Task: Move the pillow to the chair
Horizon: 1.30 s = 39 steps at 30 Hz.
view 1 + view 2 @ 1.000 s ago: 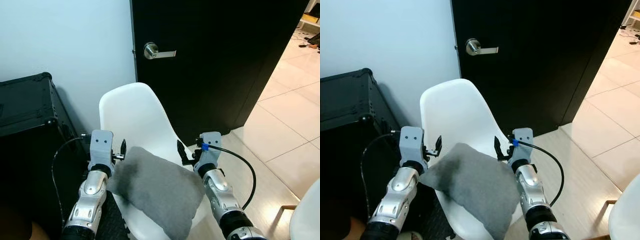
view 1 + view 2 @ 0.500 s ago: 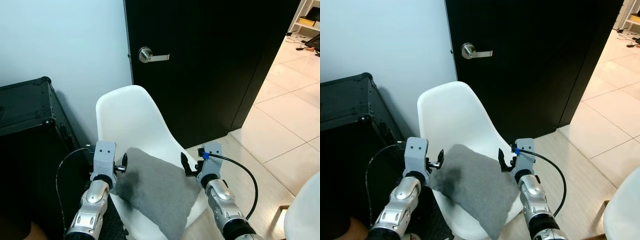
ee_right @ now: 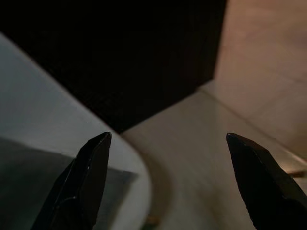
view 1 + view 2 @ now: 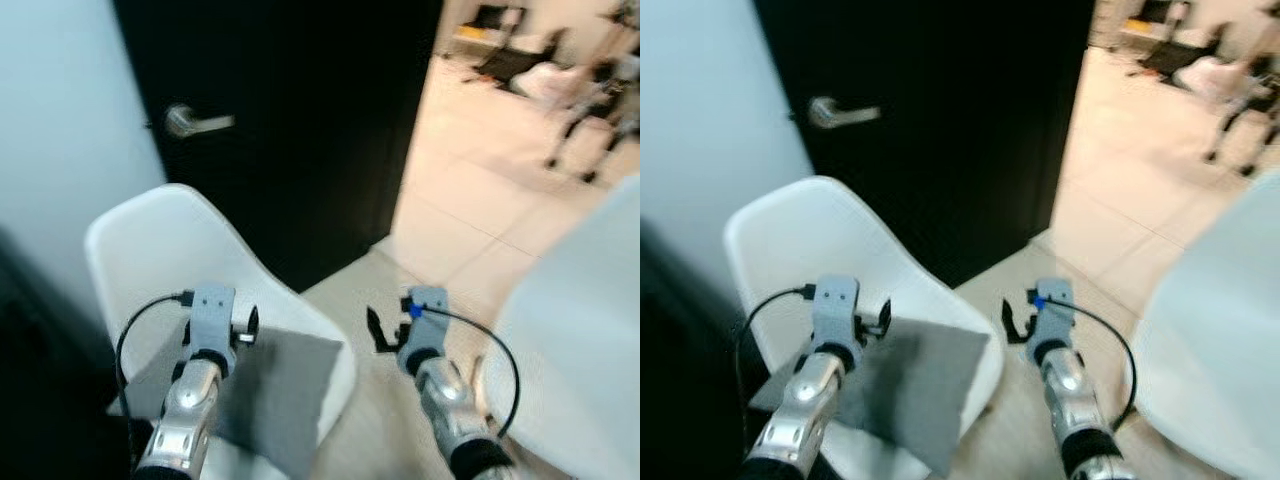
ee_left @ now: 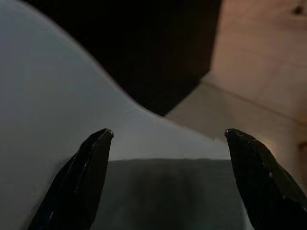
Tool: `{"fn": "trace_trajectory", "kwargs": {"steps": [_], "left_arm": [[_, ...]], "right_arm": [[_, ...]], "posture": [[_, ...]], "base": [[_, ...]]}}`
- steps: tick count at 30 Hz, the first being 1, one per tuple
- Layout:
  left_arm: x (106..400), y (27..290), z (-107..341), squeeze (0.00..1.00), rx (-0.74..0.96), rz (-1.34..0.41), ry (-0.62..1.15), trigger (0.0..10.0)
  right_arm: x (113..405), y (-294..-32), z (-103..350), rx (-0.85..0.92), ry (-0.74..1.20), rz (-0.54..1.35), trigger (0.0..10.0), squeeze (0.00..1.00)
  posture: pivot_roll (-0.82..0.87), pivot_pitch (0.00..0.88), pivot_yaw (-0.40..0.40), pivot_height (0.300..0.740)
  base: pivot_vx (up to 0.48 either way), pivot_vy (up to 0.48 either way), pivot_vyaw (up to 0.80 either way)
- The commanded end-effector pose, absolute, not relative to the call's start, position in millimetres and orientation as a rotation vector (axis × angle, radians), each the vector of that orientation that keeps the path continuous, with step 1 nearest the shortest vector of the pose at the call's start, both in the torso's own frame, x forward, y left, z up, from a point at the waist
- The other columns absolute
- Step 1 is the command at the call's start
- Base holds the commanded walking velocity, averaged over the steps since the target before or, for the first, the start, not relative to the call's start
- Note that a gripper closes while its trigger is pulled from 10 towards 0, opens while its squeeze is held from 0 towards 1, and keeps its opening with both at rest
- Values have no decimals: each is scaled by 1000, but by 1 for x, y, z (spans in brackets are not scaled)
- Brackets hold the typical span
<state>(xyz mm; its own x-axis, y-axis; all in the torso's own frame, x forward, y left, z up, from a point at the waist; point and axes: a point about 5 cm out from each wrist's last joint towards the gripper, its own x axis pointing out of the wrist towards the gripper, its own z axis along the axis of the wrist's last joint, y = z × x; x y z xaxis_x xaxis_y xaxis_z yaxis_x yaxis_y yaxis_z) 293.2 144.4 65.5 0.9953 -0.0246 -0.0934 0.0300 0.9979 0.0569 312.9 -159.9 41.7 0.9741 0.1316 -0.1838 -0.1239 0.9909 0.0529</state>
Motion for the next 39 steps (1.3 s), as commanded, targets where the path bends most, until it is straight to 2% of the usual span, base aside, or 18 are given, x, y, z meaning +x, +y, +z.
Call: {"fn": "trace_trajectory", "kwargs": {"steps": [1, 17, 29, 39], "left_arm": [[290, 147, 59, 0, 67, -22, 119, 10000], [289, 147, 55, 0, 65, -18, 136, 10000], [290, 151, 43, 0, 33, 20, 212, 10000], [287, 148, 30, 0, 98, -1, 244, 10000]], "right_arm": [[311, -155, 38, 49, 210, 137, 10000, 0], [307, -162, 31, 8, 254, 102, 10000, 0], [295, -179, 15, -41, 335, 11, 10000, 0], [283, -191, 3, -64, 394, -41, 10000, 0]], "posture": [[29, 35, -5, 740], [27, 39, -3, 740], [9, 46, 6, 740], [-4, 37, 14, 740]], "base": [[0, 0, -800], [0, 0, -800], [0, 0, -800], [0, 0, -800]]}}
